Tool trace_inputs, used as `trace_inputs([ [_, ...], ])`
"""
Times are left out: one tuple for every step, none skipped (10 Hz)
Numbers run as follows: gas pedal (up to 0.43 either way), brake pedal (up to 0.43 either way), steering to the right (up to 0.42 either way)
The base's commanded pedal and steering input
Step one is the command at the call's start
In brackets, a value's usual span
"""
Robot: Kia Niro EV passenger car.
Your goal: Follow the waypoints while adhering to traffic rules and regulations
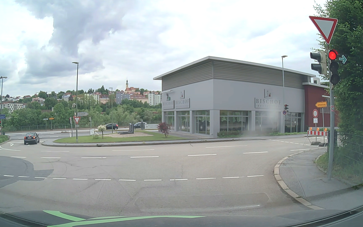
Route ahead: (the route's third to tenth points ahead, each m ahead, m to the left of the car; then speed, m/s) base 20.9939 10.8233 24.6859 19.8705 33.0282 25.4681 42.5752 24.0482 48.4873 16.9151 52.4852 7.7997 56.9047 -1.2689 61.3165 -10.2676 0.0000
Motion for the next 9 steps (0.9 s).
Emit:
trace_inputs([
  [0.0, 0.36, 0.0],
  [0.0, 0.366, 0.0],
  [0.0, 0.36, 0.0],
  [0.0, 0.36, 0.0],
  [0.0, 0.36, 0.0],
  [0.0, 0.366, 0.0],
  [0.0, 0.36, 0.0],
  [0.0, 0.366, 0.0],
  [0.0, 0.36, 0.0],
])
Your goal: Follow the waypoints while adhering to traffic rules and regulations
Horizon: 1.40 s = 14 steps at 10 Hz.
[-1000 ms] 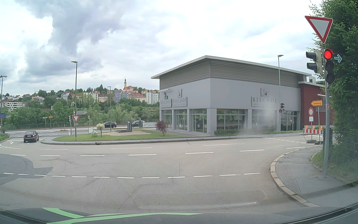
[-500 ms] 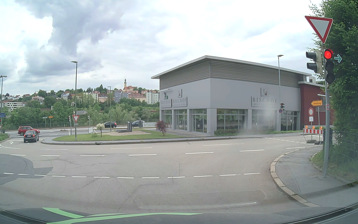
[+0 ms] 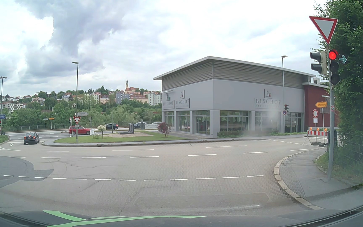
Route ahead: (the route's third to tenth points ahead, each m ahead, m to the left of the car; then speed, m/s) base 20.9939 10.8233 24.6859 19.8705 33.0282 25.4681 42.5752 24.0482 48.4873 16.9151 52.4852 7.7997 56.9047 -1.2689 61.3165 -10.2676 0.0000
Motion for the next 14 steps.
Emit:
trace_inputs([
  [0.0, 0.36, 0.0],
  [0.0, 0.36, 0.0],
  [0.0, 0.36, 0.0],
  [0.0, 0.36, 0.0],
  [0.0, 0.366, 0.0],
  [0.0, 0.36, 0.0],
  [0.0, 0.366, 0.0],
  [0.0, 0.366, 0.0],
  [0.0, 0.366, 0.0],
  [0.0, 0.366, 0.0],
  [0.0, 0.366, 0.0],
  [0.0, 0.36, 0.0],
  [0.0, 0.366, 0.0],
  [0.0, 0.366, 0.0],
])
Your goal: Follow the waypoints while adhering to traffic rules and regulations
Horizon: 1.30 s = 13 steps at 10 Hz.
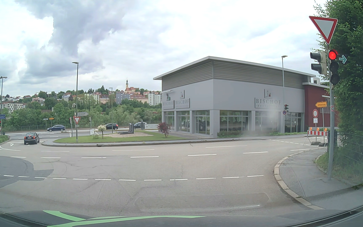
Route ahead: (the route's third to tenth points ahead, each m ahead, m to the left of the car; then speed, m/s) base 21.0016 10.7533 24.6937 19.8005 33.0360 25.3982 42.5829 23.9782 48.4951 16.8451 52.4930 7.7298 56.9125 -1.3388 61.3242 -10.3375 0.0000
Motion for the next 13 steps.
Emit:
trace_inputs([
  [0.0, 0.366, 0.0],
  [0.0, 0.366, 0.0],
  [0.0, 0.366, 0.0],
  [0.0, 0.366, 0.0],
  [0.0, 0.36, 0.0],
  [0.0, 0.366, 0.0],
  [0.0, 0.366, 0.0],
  [0.0, 0.366, 0.0],
  [0.0, 0.36, 0.0],
  [0.0, 0.366, 0.0],
  [0.0, 0.366, 0.0],
  [0.0, 0.36, 0.0],
  [0.0, 0.36, 0.0],
])
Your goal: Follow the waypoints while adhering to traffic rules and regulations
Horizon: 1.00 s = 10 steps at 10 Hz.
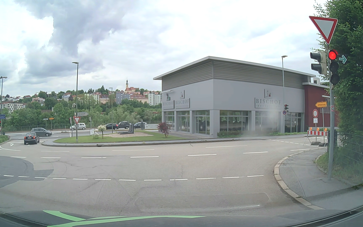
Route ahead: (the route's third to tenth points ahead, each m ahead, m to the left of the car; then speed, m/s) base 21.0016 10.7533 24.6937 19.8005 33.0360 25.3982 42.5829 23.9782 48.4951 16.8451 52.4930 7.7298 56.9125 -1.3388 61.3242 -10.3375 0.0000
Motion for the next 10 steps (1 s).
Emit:
trace_inputs([
  [0.0, 0.36, 0.0],
  [0.0, 0.36, 0.0],
  [0.0, 0.366, 0.0],
  [0.0, 0.366, 0.0],
  [0.0, 0.366, 0.0],
  [0.0, 0.366, 0.0],
  [0.0, 0.36, 0.0],
  [0.0, 0.36, 0.0],
  [0.0, 0.366, 0.0],
  [0.0, 0.366, 0.0],
])
